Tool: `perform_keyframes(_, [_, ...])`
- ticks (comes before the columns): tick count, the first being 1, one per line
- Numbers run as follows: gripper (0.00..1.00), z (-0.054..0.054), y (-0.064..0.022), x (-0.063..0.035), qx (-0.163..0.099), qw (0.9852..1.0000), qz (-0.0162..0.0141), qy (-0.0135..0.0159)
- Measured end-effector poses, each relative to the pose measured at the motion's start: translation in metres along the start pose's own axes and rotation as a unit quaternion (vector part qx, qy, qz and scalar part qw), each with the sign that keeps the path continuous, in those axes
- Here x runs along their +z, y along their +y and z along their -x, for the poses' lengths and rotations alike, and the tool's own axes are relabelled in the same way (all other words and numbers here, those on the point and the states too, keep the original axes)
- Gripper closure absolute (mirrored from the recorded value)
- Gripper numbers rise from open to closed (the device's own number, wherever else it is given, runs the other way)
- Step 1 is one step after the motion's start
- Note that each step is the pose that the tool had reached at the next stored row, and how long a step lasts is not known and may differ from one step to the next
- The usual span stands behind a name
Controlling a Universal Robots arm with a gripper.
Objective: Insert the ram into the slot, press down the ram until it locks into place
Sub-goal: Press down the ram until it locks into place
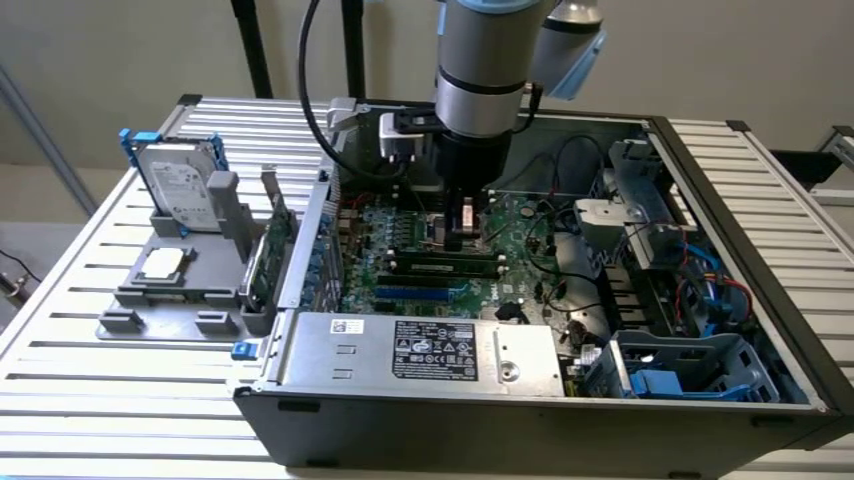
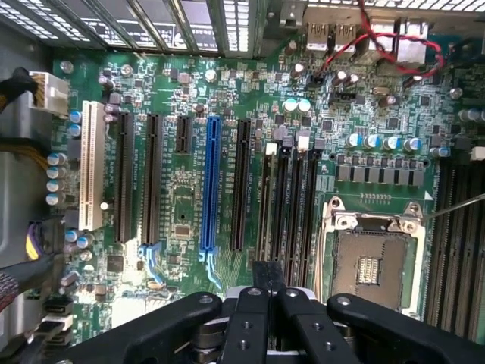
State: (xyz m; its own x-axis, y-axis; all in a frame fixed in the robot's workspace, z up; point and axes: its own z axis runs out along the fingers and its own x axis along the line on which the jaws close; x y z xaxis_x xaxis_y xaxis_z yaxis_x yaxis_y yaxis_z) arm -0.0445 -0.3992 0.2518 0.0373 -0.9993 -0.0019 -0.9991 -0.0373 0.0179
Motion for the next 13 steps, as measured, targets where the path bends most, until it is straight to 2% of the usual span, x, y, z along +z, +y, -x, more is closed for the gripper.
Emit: perform_keyframes(13, [0.89,0.0000,0.0000,-0.0002,0.000,1.0000,0.0000,0.0000])
